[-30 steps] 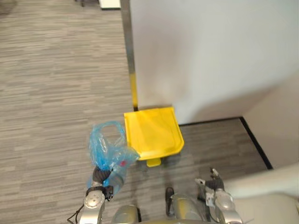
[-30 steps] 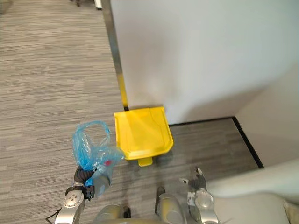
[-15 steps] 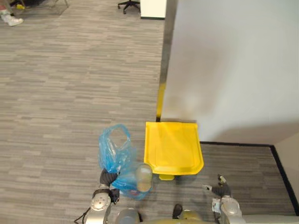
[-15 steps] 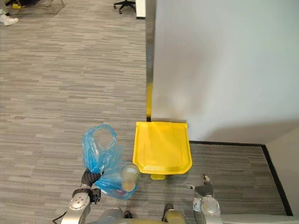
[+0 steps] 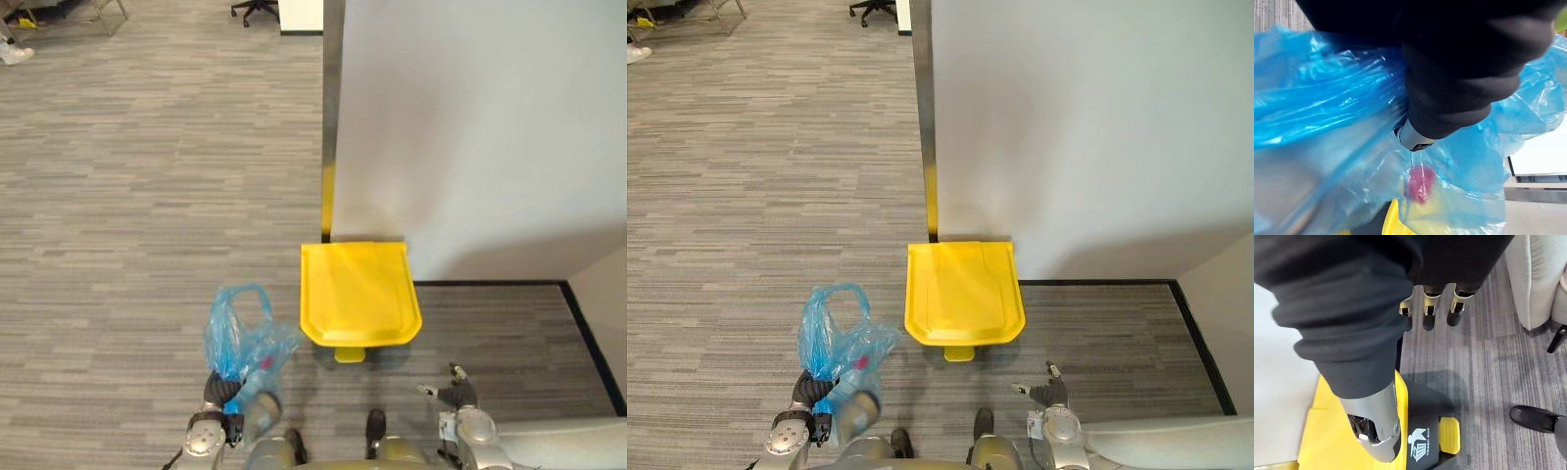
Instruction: Gather rubbish on tea table into small bin, then transfer packed bag to large trash can.
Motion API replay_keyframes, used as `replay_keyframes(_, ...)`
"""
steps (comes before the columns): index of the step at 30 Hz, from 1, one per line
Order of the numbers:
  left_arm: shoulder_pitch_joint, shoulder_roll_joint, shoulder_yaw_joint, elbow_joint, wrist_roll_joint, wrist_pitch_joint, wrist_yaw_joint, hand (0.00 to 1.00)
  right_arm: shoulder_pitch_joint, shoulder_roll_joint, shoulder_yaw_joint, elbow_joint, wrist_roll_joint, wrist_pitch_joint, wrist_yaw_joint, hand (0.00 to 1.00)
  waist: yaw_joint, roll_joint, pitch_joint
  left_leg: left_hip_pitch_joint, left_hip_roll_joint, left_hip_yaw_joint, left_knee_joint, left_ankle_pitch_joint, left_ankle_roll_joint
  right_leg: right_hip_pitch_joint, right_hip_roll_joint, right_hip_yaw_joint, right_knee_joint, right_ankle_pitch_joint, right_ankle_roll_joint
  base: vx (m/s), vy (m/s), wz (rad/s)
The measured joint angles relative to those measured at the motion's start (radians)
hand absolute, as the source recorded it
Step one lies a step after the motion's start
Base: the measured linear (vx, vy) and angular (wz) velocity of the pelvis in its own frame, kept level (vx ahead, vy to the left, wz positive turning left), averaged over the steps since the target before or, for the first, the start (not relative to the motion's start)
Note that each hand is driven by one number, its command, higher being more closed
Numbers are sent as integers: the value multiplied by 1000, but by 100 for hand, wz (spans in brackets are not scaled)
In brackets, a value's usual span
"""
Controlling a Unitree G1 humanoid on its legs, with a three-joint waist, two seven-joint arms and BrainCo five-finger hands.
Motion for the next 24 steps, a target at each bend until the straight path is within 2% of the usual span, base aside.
replay_keyframes(1,0,1,0,0,0,0,0,100,1,1,4,-2,0,9,0,0,-7,-8,14,-1,-9,-12,35,-18,8,-14,-15,2,73,-40,9,-103,61,32)
replay_keyframes(3,13,4,-2,-3,0,0,-1,100,5,4,5,-7,0,16,-1,0,-23,-18,26,5,-23,-39,64,-42,16,-7,-43,-1,131,-78,21,-56,80,37)
replay_keyframes(5,1,13,-1,-14,-1,0,1,100,-4,19,-7,-25,1,16,-3,0,-27,-34,66,32,-33,-67,93,-57,43,-43,-56,0,264,-80,19,16,66,25)
replay_keyframes(6,-20,18,-3,-13,-1,1,1,100,-10,20,-8,-34,1,17,-2,0,-24,-19,98,34,-12,-75,127,-71,53,-62,-36,6,297,-120,10,-13,21,14)
replay_keyframes(7,-51,28,-7,-12,-1,1,1,100,-7,22,-8,-51,1,17,-2,0,-19,-1,123,36,8,-87,158,-92,49,-96,-4,10,268,-131,9,-5,1,32)
replay_keyframes(8,-85,42,-6,-12,-1,1,1,100,-2,21,-4,-51,2,17,-2,0,-23,-15,126,37,5,-103,171,-103,42,-119,13,26,194,-113,36,45,-26,42)
replay_keyframes(9,-104,47,-6,-12,-1,0,2,100,6,20,-6,-51,3,17,-3,0,-27,-25,128,36,-2,-119,184,-112,37,-125,20,43,157,-106,41,124,-96,76)
replay_keyframes(10,-138,54,-8,-11,-1,1,4,100,25,19,-15,-52,5,17,-5,0,-43,-44,131,33,-20,-159,220,-138,31,-136,36,100,144,-70,23,190,-162,103)
replay_keyframes(11,-156,51,-17,-9,-1,0,5,100,53,17,-42,-52,8,18,-7,0,-53,-41,128,32,-26,-210,251,-166,22,-131,56,158,192,-41,12,217,-177,107)
replay_keyframes(12,-163,52,-24,-10,-1,0,4,100,69,17,-57,-56,13,20,-7,0,-55,-40,128,32,-30,-231,258,-177,12,-132,76,198,226,-41,9,226,-211,129)
replay_keyframes(13,-182,47,-34,-11,-1,0,5,100,106,18,-93,-78,28,29,-8,0,-69,-42,126,32,-40,-284,267,-192,5,-135,95,237,300,-70,-18,260,-218,121)
replay_keyframes(14,-183,34,-40,-20,-1,0,5,100,125,17,-123,-96,43,33,-10,0,-77,-23,119,29,-31,-317,285,-208,-7,-136,94,201,348,-114,-31,347,-241,110)
replay_keyframes(15,-179,25,-40,-25,-1,-1,5,100,135,17,-138,-101,51,34,-11,0,-76,-7,118,24,-17,-323,299,-214,-22,-139,97,177,367,-129,-38,364,-211,62)
replay_keyframes(16,-177,22,-40,-26,-3,0,5,100,128,21,-158,-104,65,35,-11,0,-74,10,114,8,2,-324,320,-219,-25,-144,100,150,397,-156,-54,341,-190,43)
replay_keyframes(17,-178,22,-40,-32,-3,0,4,100,117,32,-159,-115,89,37,-5,0,-81,15,111,1,27,-294,332,-218,-27,-145,100,122,416,-172,-63,247,-156,45)
replay_keyframes(20,-177,7,-40,-69,-3,-1,1,100,97,60,-159,-164,131,31,2,0,-82,18,108,34,95,-164,310,-213,-35,-122,101,73,421,-182,-82,197,-109,40)
replay_keyframes(24,-148,-1,-39,-70,-3,-1,0,100,36,89,-146,-168,149,26,2,0,-72,15,84,38,92,-113,252,-203,-53,-126,99,92,388,-183,-82,37,19,-8)
